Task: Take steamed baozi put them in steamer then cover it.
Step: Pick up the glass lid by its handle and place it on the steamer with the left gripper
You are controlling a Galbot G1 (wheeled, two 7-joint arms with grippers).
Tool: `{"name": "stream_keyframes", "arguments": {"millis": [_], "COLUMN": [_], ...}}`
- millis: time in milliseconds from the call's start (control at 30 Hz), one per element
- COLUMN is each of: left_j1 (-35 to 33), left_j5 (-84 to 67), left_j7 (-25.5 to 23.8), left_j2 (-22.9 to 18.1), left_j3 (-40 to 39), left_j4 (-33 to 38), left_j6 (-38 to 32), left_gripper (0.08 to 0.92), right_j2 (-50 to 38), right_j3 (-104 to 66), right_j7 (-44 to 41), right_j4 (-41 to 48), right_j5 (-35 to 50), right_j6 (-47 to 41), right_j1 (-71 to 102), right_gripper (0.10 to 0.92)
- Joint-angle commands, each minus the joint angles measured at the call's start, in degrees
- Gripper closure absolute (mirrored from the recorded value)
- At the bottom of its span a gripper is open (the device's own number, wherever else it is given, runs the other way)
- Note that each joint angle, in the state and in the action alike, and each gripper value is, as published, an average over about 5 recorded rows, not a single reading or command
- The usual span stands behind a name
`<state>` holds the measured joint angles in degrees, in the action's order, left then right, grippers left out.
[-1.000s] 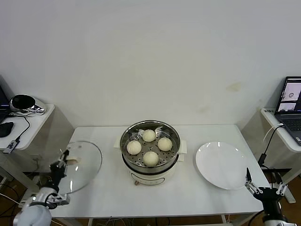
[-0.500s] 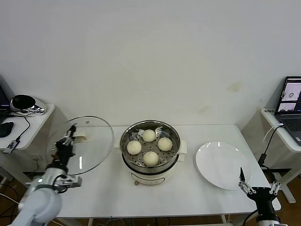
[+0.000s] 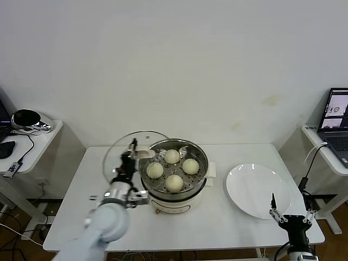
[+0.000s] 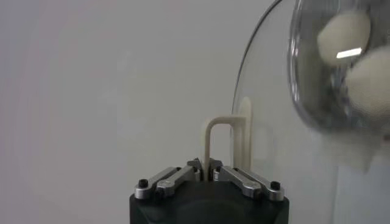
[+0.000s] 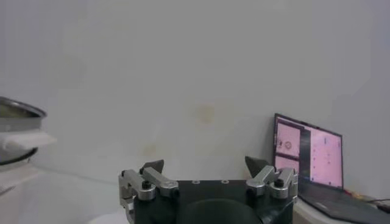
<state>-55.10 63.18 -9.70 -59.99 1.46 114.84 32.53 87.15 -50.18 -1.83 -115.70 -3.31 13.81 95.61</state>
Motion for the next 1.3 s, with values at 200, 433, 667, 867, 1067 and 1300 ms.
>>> {"name": "stream_keyframes", "arguments": {"millis": [200, 433, 667, 867, 1067, 1300], "left_j1": [12.12, 12.7, 12.04, 11.44, 11.1, 11.05], "left_j5": [11.98, 12.18, 12.83, 13.37, 14.12, 14.54], "left_j7": [-10.73, -11.43, -11.31, -10.75, -10.01, -9.58], "left_j2": [-12.16, -14.44, -15.98, -16.59, -17.36, -17.73], "left_j3": [-14.64, -13.98, -13.88, -13.42, -12.9, -12.64], "left_j4": [-9.54, -12.74, -14.77, -15.97, -16.76, -17.47], "left_j6": [6.8, 6.93, 6.75, 6.26, 5.75, 5.41], "left_gripper": [0.86, 0.86, 0.86, 0.86, 0.86, 0.86], "right_j2": [0.62, 0.73, 0.59, 0.5, 0.3, 0.13], "right_j3": [1.72, 2.12, 2.23, 2.36, 2.33, 2.37], "right_j7": [1.08, 1.07, 1.18, 1.21, 1.21, 1.2], "right_j4": [1.92, 1.96, 2.21, 2.22, 2.4, 2.48], "right_j5": [-3.08, -3.25, -3.09, -3.02, -2.91, -2.82], "right_j6": [1.1, 1.31, 1.55, 1.71, 1.96, 2.15], "right_j1": [-0.79, -0.69, -0.66, -0.55, -0.42, -0.31], "right_gripper": [0.203, 0.203, 0.203, 0.203, 0.203, 0.203]}}
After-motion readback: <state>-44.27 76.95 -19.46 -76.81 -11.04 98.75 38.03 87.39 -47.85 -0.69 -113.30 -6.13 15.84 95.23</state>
